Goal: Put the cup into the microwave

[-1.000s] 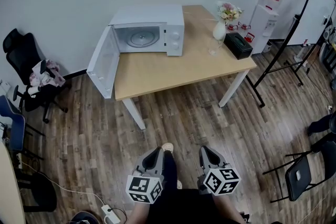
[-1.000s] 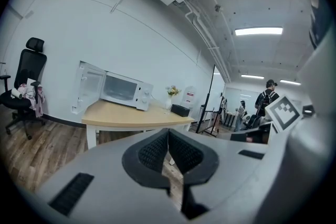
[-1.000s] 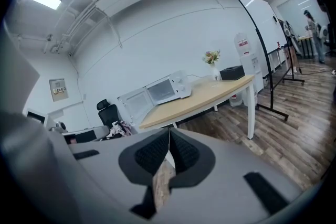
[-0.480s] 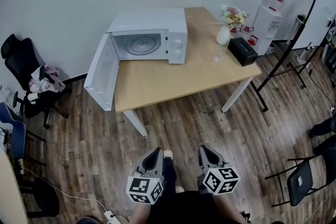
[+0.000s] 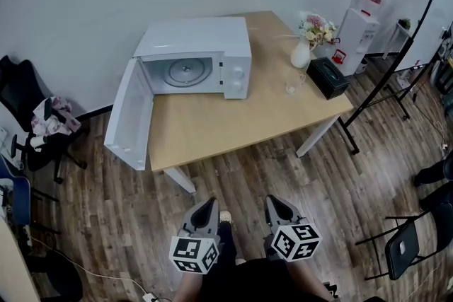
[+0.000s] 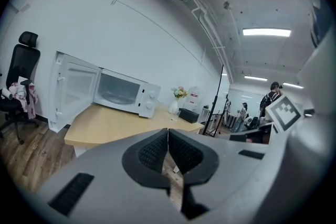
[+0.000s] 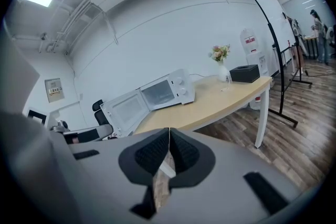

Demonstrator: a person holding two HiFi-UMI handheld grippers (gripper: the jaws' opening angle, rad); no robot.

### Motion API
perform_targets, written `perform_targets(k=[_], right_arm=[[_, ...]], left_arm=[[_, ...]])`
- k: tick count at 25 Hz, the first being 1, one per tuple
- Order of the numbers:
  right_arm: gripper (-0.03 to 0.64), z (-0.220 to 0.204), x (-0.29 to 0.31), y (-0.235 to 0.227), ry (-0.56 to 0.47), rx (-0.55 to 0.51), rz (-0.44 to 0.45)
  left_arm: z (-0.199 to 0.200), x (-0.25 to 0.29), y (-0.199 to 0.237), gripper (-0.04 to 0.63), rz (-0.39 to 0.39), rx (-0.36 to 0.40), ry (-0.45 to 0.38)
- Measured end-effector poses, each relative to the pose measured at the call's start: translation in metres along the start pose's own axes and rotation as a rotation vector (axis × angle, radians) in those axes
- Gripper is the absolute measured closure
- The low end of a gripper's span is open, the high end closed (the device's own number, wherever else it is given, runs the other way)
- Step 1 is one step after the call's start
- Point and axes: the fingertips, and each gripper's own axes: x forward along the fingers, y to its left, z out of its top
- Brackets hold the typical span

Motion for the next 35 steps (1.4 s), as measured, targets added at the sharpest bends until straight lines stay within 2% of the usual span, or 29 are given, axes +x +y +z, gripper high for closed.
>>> perform_targets(k=[9, 21, 28, 35], right_arm=[[0.621, 0.032, 0.056, -0.008, 0.005, 0.002, -0.016], [0.621, 0.066, 0.134, -0.003, 0.006, 0.001, 0.008], [0.621, 0.076, 0.167, -0.009, -0.004, 0.015, -0.014], [0.621, 0.081, 0.182, -0.007, -0.008, 0.015, -0.026]], left_arm=[[0.028, 0.049, 0.035, 0.589, -0.013, -0.003, 0.001], [0.061, 0.107, 0.085, 0.591, -0.019, 0.009, -0.001], [0.070, 0.136, 0.102, 0.589, -0.053, 0.036, 0.011], [0.073, 0.146, 0.117, 0.591, -0.055, 0.029, 0.014]])
